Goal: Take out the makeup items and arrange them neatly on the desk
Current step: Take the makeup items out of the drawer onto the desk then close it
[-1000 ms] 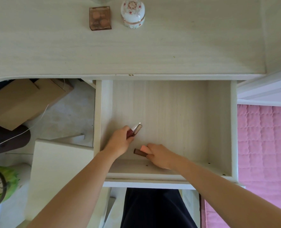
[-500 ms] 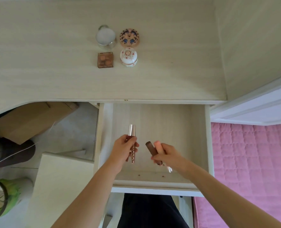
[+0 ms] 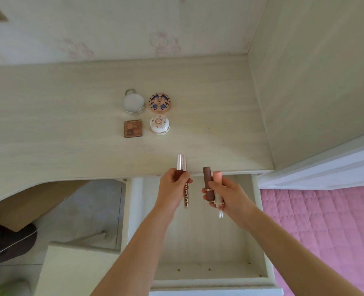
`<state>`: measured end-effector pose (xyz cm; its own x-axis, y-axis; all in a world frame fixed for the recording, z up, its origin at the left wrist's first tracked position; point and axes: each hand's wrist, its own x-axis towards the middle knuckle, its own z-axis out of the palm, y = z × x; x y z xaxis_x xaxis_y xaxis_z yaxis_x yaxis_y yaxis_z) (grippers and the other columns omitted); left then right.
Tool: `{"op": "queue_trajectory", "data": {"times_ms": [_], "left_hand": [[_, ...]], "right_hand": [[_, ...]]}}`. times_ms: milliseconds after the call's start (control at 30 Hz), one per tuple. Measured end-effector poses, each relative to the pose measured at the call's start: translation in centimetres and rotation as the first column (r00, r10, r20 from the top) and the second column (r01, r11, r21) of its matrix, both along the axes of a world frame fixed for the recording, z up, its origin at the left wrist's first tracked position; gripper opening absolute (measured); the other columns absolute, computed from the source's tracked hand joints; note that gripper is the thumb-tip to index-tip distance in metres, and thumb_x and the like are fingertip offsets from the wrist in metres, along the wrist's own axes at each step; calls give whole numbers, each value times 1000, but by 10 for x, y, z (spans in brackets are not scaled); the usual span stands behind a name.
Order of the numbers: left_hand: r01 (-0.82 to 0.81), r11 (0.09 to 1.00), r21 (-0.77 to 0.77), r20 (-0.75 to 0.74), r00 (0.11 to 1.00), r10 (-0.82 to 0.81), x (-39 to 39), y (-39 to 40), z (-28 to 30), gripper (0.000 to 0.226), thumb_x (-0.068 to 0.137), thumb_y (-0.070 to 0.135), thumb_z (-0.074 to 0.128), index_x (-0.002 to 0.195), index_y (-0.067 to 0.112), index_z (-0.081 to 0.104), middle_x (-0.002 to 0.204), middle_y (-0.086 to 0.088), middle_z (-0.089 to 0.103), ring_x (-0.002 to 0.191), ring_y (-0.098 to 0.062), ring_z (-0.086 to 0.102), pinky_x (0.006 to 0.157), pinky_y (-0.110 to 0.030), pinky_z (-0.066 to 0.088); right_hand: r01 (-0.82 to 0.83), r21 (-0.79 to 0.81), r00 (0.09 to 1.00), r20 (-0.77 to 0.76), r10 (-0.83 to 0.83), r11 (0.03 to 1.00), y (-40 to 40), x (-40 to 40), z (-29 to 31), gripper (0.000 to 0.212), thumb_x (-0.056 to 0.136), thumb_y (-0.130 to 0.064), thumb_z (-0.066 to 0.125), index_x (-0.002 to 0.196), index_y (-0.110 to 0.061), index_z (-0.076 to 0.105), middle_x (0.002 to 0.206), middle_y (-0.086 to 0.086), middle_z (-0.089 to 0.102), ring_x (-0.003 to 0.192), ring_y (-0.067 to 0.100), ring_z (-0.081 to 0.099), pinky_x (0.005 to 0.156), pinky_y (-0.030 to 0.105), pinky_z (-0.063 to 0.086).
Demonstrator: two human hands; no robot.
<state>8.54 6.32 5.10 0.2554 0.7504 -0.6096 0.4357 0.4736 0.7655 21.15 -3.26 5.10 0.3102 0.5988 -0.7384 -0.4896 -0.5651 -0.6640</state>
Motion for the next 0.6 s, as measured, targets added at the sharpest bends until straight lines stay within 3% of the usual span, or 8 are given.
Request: {"op": "queue_trajectory", "data": {"times_ms": [133,233,367,433,600], "left_hand": [[32,999,27,20,999,-32,34,38,10,10,89,25,59,91,16,61,81,5,73,56,-5,57,44,-18,33],[71,997,37,9,997,-71,59,63,13,7,86,19,59,91,14,61,84,-1,70,58,-12,53,45,-22,33],[120,991,52,-27,993,-119,90,92,8,4,87,16,57,90,14,59,72,-2,57,57,-16,49,47,-26,33],[126,989,81,-61,991,-121,103,106,3,7,89,16,55,94,13,59,77,-3,58,62,-18,50,52,-26,37],[155,983,102,-171,976,-137,126,137,-8,19,92,12,49,108,6,57,98,-13,63,85,-32,60,66,-31,43]], "right_hand": [[68,-5,996,62,-68,998,38,25,12,8,93,-13,56,97,-12,63,81,6,68,71,20,61,66,33,39],[112,-34,990,85,-109,993,68,44,16,6,92,-12,57,94,-11,62,77,6,66,67,20,59,61,30,41],[157,-78,975,171,-142,985,110,70,13,2,89,-11,60,89,-11,61,78,10,63,66,22,57,57,29,43],[152,-87,966,225,-129,984,129,80,9,5,88,-13,61,93,-11,61,83,12,62,70,25,57,57,29,45],[84,-142,945,325,-34,986,166,94,4,3,88,-14,62,88,-13,59,86,12,60,76,28,59,36,16,40]]}}
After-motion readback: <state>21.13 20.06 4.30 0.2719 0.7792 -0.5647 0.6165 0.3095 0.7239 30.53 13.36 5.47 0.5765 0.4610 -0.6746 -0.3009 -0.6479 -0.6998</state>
